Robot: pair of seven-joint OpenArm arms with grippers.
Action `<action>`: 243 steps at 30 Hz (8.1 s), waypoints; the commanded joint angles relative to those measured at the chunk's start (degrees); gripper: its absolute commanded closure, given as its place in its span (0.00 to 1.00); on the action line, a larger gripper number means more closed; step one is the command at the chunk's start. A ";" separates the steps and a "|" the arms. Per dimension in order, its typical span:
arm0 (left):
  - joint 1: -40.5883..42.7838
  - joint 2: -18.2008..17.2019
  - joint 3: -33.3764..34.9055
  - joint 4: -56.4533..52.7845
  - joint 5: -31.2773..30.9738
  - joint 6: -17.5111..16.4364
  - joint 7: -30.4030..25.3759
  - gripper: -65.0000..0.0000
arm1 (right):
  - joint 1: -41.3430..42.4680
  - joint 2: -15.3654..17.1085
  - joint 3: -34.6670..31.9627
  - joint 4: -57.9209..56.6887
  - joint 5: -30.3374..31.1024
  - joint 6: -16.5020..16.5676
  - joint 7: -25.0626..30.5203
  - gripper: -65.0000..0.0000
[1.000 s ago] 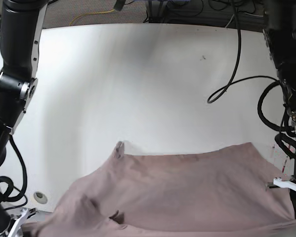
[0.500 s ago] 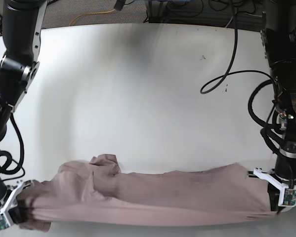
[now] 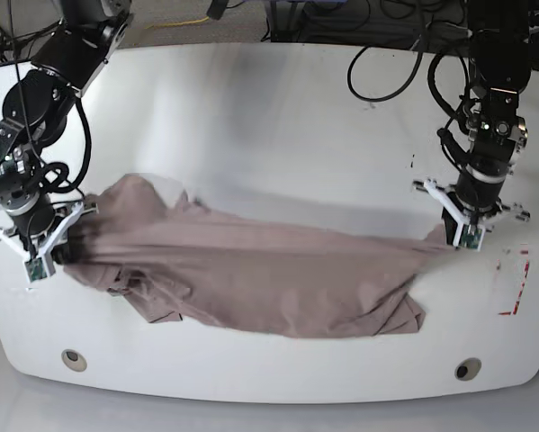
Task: Fold the T-shirt properly
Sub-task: 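Lift the shirt with both grippers and shake it out flat, then lay the shirt down and release both grippers, then move both grippers to the hem corners and grasp them, then lift the hem with both grippers and fold it toward the collar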
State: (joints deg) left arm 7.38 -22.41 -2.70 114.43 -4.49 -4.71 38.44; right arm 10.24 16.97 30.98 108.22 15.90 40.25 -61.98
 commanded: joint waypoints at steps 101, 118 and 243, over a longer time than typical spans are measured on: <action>14.38 2.94 -17.74 0.69 -4.61 -35.29 7.32 0.48 | 19.52 4.43 -4.21 -72.31 0.49 -0.25 34.15 0.19; -19.90 8.30 -23.45 -20.32 2.60 -12.39 20.42 0.00 | 19.61 1.71 -4.30 -72.22 0.49 -0.25 33.80 0.99; -3.29 9.62 -18.97 -4.94 -2.15 -26.02 13.92 1.00 | -4.75 3.29 -3.69 -12.71 9.46 -0.25 0.31 1.00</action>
State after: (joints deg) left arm 3.60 -11.94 -20.16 108.38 -7.16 -29.95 53.41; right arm 5.89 19.49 27.00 94.41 24.60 40.01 -63.11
